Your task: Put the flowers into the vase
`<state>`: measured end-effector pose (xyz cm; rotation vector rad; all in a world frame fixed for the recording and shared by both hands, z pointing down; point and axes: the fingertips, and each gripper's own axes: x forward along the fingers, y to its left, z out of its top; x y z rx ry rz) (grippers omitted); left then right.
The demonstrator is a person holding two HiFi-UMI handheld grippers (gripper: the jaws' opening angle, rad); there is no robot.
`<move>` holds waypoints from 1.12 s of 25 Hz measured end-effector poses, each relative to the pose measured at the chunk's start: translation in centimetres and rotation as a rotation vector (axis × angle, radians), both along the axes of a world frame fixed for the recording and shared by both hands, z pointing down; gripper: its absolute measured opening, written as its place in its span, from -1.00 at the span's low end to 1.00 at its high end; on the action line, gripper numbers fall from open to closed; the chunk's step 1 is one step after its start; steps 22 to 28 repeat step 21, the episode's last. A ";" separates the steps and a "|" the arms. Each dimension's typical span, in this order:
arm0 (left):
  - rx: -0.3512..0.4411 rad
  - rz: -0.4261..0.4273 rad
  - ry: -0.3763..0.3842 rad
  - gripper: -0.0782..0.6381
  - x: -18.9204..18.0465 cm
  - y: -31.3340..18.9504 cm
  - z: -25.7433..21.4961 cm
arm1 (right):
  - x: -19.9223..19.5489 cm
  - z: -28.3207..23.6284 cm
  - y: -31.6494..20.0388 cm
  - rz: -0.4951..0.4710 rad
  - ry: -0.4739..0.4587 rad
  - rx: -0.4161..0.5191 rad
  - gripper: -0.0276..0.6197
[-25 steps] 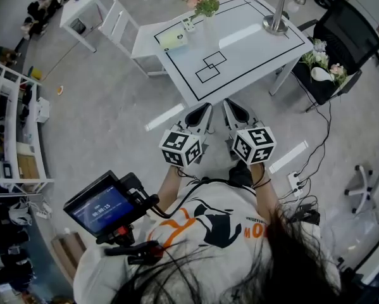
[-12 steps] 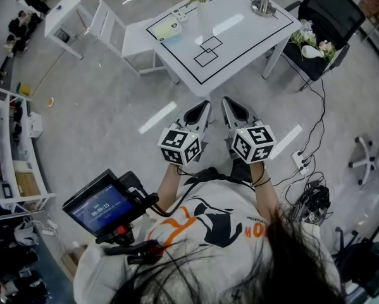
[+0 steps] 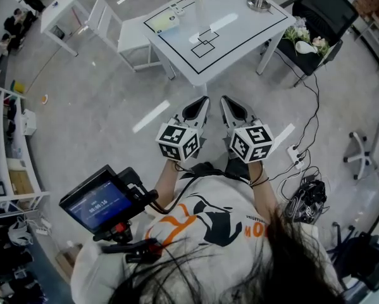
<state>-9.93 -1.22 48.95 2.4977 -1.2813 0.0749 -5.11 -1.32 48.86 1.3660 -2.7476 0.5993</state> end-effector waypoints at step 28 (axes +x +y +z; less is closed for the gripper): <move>0.035 -0.017 0.007 -0.73 -0.4 0.7 -0.6 | -0.1 -0.1 1.0 -0.009 0.014 0.022 -0.87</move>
